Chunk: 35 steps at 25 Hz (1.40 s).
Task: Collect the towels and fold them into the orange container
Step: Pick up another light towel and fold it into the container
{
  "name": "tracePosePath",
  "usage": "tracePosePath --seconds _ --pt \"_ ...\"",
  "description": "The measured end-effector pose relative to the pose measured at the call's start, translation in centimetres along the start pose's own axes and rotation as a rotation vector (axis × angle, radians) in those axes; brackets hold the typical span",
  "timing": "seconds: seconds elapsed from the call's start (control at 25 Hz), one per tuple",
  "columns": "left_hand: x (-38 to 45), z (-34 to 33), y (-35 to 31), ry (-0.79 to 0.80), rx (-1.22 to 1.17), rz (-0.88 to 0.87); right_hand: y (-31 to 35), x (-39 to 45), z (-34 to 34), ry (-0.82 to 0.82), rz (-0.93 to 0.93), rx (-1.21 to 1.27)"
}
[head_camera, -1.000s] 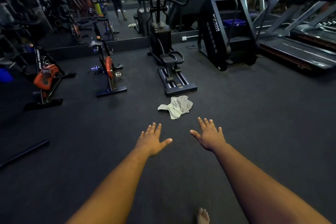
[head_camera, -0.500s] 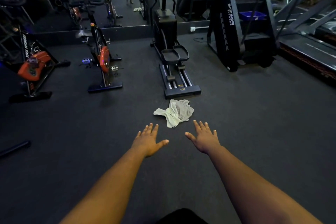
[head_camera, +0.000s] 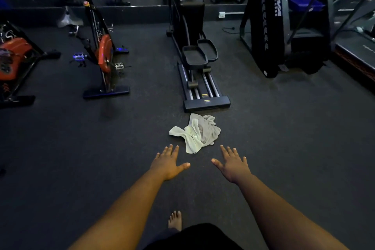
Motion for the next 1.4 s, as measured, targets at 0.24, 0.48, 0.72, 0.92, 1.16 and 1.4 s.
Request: tracePosePath --seconds 0.24,0.48,0.72,0.92,1.16,1.4 --pt "11.7 3.4 2.4 0.083 -0.012 0.039 1.2 12.4 2.0 0.049 -0.019 0.053" --pt "26.7 2.0 4.3 0.183 -0.040 0.123 -0.2 29.4 -0.9 0.195 -0.025 0.076" --pt "42.9 -4.6 6.3 0.344 -0.092 0.200 -3.0 46.5 -7.9 0.358 -0.061 0.064" --pt "55.9 -14.0 10.5 0.425 -0.090 0.230 -5.2 59.7 -18.5 0.433 -0.099 0.014" --pt "67.7 -24.7 17.0 0.472 0.015 0.145 -6.2 74.7 -33.0 0.414 -0.080 0.018" --pt "73.9 -31.2 21.7 0.523 0.070 0.088 -5.6 82.3 -41.9 0.341 -0.116 -0.088"
Point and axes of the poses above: each hand's wrist, its own x-axis towards the middle knuckle, its own z-axis out of the back of the hand, y = z × x, the point moved 9 cm from there along x, towards the middle knuckle, and after that the axes turned 1 degree about -x, right-handed, at the moved point
